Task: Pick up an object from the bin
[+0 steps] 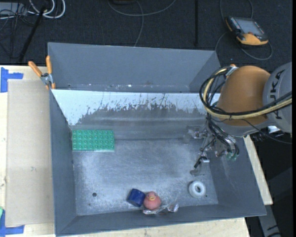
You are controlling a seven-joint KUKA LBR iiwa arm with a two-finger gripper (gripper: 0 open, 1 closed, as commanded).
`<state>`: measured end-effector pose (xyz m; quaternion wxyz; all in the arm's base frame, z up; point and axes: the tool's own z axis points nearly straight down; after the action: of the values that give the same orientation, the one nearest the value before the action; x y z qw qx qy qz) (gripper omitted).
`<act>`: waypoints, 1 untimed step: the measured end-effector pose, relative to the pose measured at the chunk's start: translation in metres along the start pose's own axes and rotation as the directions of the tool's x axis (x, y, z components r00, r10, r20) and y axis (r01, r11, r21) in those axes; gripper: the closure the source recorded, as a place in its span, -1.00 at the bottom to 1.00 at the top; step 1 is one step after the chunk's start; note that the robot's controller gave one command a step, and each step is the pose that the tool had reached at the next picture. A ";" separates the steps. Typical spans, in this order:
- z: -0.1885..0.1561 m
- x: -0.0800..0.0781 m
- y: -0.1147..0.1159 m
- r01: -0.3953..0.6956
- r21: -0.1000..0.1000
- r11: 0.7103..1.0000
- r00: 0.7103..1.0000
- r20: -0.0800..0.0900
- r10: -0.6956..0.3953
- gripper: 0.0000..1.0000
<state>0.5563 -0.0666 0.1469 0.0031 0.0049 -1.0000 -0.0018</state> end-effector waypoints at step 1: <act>-0.061 -0.059 0.033 0.291 0.007 0.957 0.957 0.013 -0.291 -1.00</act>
Offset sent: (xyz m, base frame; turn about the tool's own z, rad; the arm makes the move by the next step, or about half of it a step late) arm 0.0565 0.0325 0.0587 -0.2953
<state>0.6150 -0.0329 0.2075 -0.0041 0.1517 -0.9884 0.0000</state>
